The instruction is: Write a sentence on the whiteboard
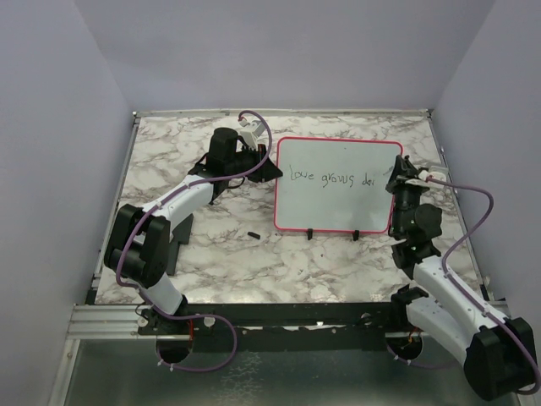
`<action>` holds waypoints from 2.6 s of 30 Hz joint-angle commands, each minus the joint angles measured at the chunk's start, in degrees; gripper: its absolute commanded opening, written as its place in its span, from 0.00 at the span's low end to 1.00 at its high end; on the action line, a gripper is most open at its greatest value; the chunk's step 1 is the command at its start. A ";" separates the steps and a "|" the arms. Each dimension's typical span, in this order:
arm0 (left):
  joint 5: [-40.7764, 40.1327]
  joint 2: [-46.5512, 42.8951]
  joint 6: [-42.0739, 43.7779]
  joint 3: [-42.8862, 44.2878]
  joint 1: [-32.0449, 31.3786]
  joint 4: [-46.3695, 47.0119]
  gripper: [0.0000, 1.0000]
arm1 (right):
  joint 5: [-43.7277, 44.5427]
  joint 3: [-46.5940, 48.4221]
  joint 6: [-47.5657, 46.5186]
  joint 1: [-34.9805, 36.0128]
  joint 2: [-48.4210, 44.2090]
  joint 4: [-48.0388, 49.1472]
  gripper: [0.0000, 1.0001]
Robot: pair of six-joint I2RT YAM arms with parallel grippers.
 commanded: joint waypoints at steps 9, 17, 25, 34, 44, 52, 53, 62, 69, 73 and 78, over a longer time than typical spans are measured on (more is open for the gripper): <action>-2.09 -2.53 0.82 -0.30 0.64 0.50 0.00 | -2.19 1.72 -0.62 -0.27 5.02 2.59 0.01; -2.01 -2.43 0.80 -0.29 0.62 0.50 0.00 | -3.52 2.25 -0.11 -0.29 6.02 3.49 0.01; -2.00 -2.44 0.81 -0.29 0.61 0.49 0.00 | -3.00 2.30 -0.68 -0.28 7.85 4.93 0.01; -1.92 -2.33 0.82 -0.20 0.61 0.50 0.00 | -2.35 0.45 0.49 -0.23 5.81 1.97 0.01; -1.87 -2.42 0.68 -0.11 0.59 0.50 0.00 | -2.66 -2.56 2.22 -0.23 3.08 -1.30 0.01; -1.74 -2.62 0.73 -0.19 0.61 0.44 0.00 | -2.47 -2.02 2.24 -0.19 2.77 -1.00 0.01; -1.82 -2.60 0.73 -0.20 0.66 0.47 0.00 | -2.53 -1.97 2.26 -0.19 2.73 -0.86 0.01; -1.85 -2.50 0.70 -0.20 0.61 0.47 0.00 | -3.27 0.93 1.64 -0.23 3.66 0.36 0.01; -1.83 -2.42 0.72 -0.20 0.61 0.50 0.00 | -3.40 2.07 0.50 -0.19 5.20 2.00 0.01; -1.76 -2.42 0.73 -0.20 0.63 0.50 0.00 | -3.26 2.26 0.07 -0.27 5.93 2.49 0.01; -1.79 -2.44 0.69 -0.29 0.61 0.50 0.00 | -2.64 2.32 -0.73 -0.22 6.61 3.57 0.01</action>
